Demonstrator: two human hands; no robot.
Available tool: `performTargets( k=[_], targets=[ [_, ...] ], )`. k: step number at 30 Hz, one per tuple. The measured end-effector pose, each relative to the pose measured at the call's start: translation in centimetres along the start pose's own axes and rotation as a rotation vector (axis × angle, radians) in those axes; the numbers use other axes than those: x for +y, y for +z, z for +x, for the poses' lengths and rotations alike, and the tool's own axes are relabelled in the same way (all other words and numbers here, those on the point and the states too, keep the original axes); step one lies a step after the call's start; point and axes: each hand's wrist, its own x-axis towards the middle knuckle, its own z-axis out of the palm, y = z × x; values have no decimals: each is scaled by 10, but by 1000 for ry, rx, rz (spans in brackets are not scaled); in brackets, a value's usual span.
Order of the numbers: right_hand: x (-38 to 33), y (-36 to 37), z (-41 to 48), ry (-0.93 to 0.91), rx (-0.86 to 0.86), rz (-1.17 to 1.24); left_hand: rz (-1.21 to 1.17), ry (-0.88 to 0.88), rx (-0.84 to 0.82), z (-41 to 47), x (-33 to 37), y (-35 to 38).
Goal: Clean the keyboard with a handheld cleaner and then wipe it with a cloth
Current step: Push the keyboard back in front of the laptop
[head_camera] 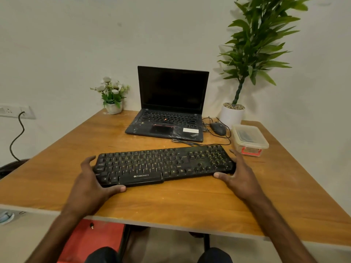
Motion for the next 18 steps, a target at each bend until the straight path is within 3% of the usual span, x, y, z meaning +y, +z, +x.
performTargets(
  k=[8,18],
  targets=[
    [-14,44,33,38,290,44,-179,99,-108,102,10,17],
    [-15,65,87,74,376,57,-335,95,-153,190,9,44]
  ],
)
